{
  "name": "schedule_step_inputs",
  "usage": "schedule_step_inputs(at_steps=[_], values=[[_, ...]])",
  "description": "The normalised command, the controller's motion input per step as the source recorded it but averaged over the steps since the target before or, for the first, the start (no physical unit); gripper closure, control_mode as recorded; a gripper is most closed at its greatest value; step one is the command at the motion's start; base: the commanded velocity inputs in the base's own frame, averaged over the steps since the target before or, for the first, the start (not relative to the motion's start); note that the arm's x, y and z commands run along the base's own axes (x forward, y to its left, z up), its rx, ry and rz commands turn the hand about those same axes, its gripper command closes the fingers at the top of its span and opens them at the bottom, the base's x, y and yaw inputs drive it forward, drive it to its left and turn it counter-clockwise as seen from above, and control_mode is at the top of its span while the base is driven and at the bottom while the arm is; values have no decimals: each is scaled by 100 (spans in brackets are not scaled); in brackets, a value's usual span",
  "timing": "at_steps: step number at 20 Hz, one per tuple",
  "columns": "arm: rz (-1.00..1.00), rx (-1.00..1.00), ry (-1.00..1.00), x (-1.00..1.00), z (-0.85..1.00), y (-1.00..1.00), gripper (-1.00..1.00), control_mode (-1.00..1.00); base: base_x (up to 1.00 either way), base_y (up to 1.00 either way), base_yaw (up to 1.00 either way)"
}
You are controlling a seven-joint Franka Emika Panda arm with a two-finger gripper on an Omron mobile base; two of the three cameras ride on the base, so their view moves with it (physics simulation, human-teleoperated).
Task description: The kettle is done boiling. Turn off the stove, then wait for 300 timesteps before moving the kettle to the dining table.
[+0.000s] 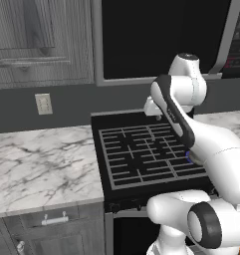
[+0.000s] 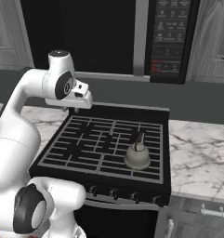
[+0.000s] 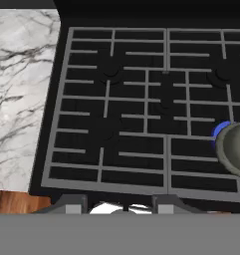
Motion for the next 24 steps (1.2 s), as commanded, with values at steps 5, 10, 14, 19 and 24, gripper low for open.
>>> schedule_step_inputs(at_steps=[5, 10, 14, 19, 24], values=[[0, 0, -2, -11, 0, -2, -100, -100, 0, 0, 0], [-3, 0, -4, -23, -4, -22, -100, -100, 0, 0, 0], [-4, 0, -5, -29, -5, -47, -100, -100, 0, 0, 0], [-6, 0, -3, -28, -3, -48, -100, -100, 0, 0, 0], [-7, 0, -3, -28, -4, -45, -100, -100, 0, 0, 0]])
